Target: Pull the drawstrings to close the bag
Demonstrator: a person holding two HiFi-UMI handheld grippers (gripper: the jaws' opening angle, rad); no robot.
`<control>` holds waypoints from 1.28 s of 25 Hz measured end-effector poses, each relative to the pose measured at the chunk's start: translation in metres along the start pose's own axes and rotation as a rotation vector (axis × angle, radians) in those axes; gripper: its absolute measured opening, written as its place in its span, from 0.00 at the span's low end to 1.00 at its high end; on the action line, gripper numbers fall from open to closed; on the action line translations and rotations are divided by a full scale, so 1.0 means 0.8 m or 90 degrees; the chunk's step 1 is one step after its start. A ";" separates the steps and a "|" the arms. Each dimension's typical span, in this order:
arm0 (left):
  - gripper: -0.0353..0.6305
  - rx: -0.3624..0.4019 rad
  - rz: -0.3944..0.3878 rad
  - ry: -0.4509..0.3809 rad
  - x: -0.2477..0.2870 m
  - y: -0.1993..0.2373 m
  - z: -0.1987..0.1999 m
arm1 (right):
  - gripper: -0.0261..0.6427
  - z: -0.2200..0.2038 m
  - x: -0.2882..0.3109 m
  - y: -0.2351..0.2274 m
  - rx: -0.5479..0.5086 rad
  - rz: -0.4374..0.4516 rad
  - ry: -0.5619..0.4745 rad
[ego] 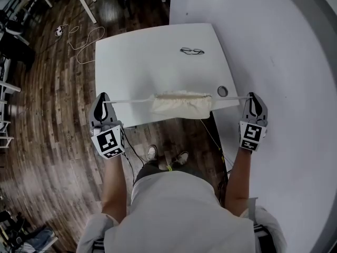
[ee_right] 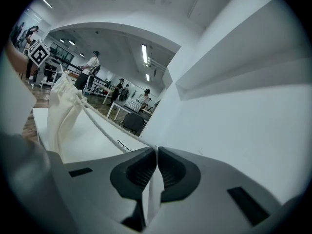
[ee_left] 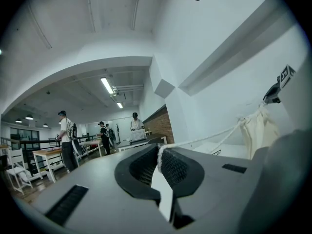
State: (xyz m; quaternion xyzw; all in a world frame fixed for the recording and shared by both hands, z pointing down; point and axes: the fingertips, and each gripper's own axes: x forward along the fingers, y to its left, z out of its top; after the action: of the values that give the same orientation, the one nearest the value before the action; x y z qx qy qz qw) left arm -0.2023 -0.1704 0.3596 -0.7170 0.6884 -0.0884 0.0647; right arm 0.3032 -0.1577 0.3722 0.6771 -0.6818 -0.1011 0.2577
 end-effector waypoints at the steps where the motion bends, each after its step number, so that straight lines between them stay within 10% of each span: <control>1: 0.08 0.003 0.001 -0.005 -0.002 0.001 0.006 | 0.10 0.002 -0.003 -0.003 0.004 -0.004 0.000; 32: 0.08 0.027 0.066 -0.055 -0.034 0.045 0.064 | 0.10 0.015 -0.014 -0.061 0.164 -0.045 -0.051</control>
State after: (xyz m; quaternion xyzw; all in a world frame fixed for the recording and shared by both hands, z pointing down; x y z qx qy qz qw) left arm -0.2277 -0.1462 0.3005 -0.6818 0.7194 -0.0685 0.1138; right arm 0.3392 -0.1522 0.3359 0.7238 -0.6744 -0.0488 0.1378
